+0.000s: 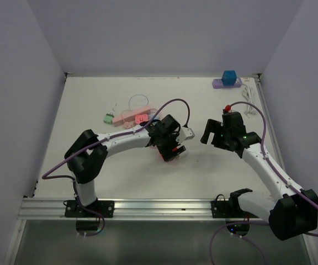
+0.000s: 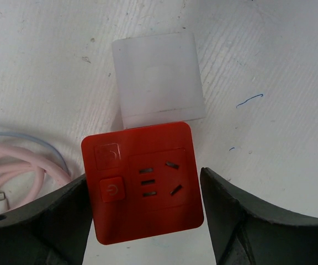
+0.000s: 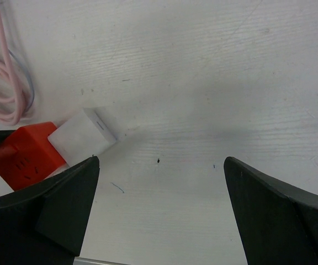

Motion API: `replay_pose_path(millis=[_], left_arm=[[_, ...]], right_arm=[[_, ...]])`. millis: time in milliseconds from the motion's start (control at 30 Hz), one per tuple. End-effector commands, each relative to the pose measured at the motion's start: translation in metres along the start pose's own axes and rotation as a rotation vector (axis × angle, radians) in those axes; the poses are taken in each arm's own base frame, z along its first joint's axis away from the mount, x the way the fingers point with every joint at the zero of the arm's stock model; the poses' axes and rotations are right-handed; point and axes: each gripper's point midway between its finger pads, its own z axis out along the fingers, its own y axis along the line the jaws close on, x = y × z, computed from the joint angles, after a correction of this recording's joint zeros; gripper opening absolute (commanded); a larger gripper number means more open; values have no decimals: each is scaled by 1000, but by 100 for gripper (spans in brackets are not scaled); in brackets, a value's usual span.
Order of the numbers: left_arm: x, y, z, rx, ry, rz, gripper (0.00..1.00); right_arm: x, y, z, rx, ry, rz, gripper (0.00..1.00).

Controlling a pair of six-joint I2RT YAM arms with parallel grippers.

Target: Pull the plug off the socket

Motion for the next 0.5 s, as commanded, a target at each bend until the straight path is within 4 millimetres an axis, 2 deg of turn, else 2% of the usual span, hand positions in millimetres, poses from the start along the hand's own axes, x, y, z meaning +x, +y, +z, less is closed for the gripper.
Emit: replay_pose_path(millis=[0, 167, 233, 267, 333, 367, 400, 467], left_arm=[[-11, -3, 1, 16, -34, 30, 76], [-8, -7, 7, 32, -45, 25, 61], [-6, -7, 8, 34, -47, 21, 49], [-6, -7, 8, 30, -59, 21, 39], [-6, -8, 6, 26, -69, 14, 32], [-7, -8, 2, 22, -91, 13, 28], [-9, -9, -2, 18, -107, 8, 19], [-16, -8, -14, -1, -170, 3, 13]], right_arm=[[-8, 12, -3, -68, -33, -9, 99], [-4, 13, -1, -83, -23, -11, 99], [-4, 15, -1, -97, -22, -7, 98], [-2, 17, 0, -104, -16, -6, 98], [-1, 24, -1, -143, -6, -4, 98], [0, 26, -1, -159, -4, -2, 98], [-1, 29, -1, -174, -2, 3, 98], [1, 40, -2, -228, 12, 8, 98]])
